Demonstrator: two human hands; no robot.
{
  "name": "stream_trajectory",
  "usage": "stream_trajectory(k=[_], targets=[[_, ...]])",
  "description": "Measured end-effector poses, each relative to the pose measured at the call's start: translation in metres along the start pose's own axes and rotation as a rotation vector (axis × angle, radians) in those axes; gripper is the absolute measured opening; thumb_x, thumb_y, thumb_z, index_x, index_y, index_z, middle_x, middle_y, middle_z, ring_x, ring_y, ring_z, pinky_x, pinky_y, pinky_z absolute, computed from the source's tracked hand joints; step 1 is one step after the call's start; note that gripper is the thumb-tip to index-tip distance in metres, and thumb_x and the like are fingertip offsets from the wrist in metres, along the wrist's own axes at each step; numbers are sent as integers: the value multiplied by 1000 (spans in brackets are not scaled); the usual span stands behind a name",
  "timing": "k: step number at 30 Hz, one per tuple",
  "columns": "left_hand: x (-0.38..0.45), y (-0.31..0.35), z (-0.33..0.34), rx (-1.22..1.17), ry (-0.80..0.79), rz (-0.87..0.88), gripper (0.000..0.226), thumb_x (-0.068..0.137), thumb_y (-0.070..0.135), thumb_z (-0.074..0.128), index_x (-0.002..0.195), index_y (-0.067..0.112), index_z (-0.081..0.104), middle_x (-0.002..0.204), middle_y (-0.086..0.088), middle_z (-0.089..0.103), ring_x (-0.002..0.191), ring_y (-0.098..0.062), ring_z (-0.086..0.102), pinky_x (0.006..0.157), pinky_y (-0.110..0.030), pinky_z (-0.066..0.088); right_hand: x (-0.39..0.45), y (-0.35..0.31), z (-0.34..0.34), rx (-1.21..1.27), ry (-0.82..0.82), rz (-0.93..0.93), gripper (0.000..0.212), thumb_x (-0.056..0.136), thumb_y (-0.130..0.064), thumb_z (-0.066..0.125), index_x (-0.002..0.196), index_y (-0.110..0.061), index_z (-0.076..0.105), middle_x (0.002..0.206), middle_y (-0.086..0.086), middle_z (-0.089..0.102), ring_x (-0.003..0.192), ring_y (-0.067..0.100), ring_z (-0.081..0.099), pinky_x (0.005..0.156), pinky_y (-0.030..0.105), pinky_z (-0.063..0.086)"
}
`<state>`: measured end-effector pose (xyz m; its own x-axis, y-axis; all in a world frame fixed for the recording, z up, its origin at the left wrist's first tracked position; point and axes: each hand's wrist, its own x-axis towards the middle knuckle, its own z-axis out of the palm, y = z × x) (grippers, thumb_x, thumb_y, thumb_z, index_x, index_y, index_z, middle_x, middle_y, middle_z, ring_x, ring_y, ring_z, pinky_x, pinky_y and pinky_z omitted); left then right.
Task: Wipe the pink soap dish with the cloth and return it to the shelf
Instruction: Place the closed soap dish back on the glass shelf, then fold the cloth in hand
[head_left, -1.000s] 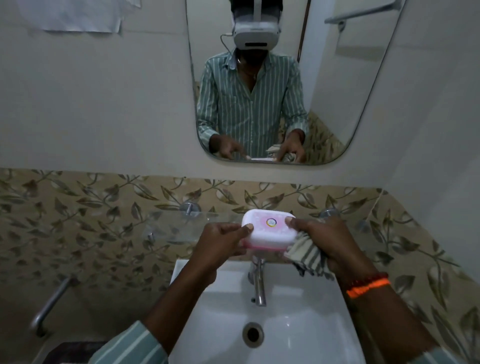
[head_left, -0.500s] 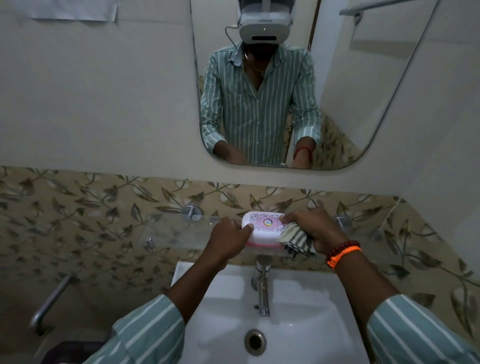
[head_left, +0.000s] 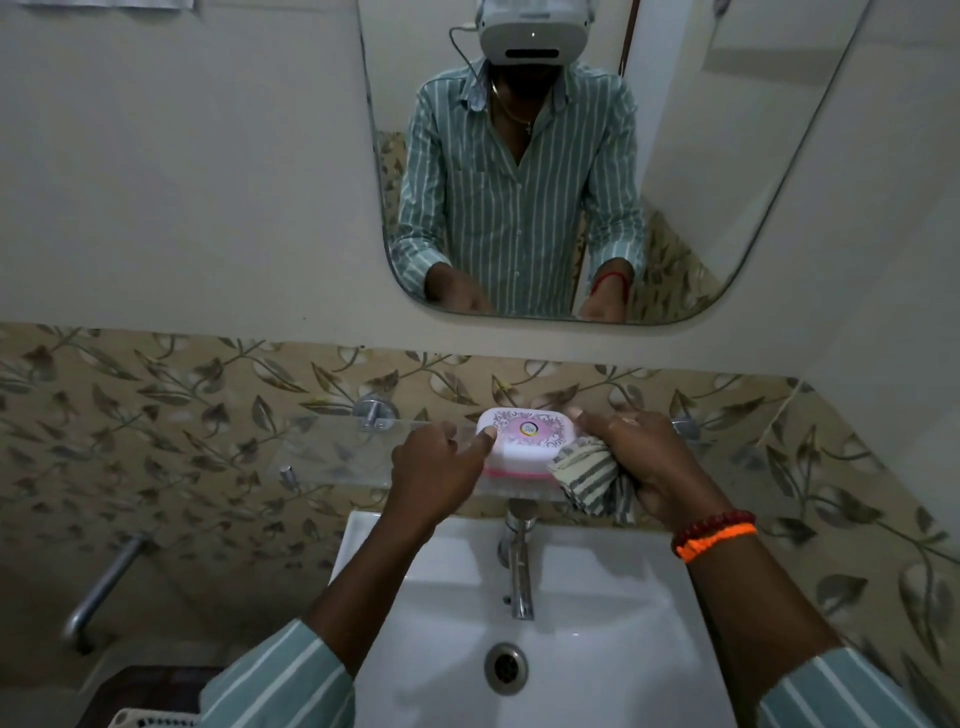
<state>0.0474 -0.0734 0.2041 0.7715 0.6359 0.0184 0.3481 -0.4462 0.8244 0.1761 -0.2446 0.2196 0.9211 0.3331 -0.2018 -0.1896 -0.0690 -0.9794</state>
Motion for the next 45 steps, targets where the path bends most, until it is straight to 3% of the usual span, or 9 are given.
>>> stream_trajectory(k=[3,5,11,14,21,30,35,39,45], targets=[[-32,0,-4,-153,-45,39,40,94,51,65,111,17,78,100,1,80,90,-12,72,72,-25,52,-32,3,-10,81,-106,-110,19,82,-21,76,91,-5,76,91,17,76,78,27,73,64,30,57],[-54,4,1,-336,-229,10,28,95,51,64,95,30,83,91,13,81,83,1,72,68,-21,54,-53,9,-13,119,-155,-183,23,82,-19,75,104,-13,74,103,11,75,93,24,72,73,31,58],[-102,1,10,-635,-475,-33,46,92,62,63,109,23,80,107,-2,82,100,-16,77,82,-25,59,-107,31,-9,132,-333,-321,49,78,-16,79,123,-25,65,122,3,68,110,22,66,85,37,57],[-124,-13,7,-701,-342,24,37,93,50,68,114,22,78,113,-3,80,108,-19,74,89,-28,57,-121,41,-1,130,-364,-389,48,80,-6,76,123,-23,64,118,1,69,109,20,66,83,32,57],[-159,-49,-42,-727,-33,-29,31,84,40,80,100,13,78,98,-9,81,93,-23,78,81,-32,62,-147,48,54,28,-684,-391,53,83,0,66,130,-22,58,127,6,64,116,27,62,93,53,52],[-195,-120,-142,-771,256,-123,25,92,29,77,108,10,80,102,-13,82,96,-30,78,77,-31,63,-176,55,179,-38,-1018,-387,53,84,-10,73,132,-24,55,131,1,62,124,20,56,96,38,52],[-208,-167,-195,-571,422,-119,26,100,35,66,108,15,79,100,-6,83,93,-23,79,79,-39,64,-190,66,261,44,-1131,-149,58,79,-10,78,132,-21,56,128,12,64,117,31,61,94,50,51],[-218,-208,-228,-370,575,-150,24,103,30,61,102,16,81,93,-1,83,87,-18,79,80,-47,63,-199,89,322,65,-1140,30,53,76,1,76,125,-12,61,120,15,68,110,34,65,86,42,56],[-225,-269,-251,-104,768,-227,26,105,21,58,84,13,71,72,8,69,69,0,64,62,-13,47,-197,171,389,-56,-1342,563,47,82,9,64,128,8,52,129,34,55,119,46,54,103,54,44]])
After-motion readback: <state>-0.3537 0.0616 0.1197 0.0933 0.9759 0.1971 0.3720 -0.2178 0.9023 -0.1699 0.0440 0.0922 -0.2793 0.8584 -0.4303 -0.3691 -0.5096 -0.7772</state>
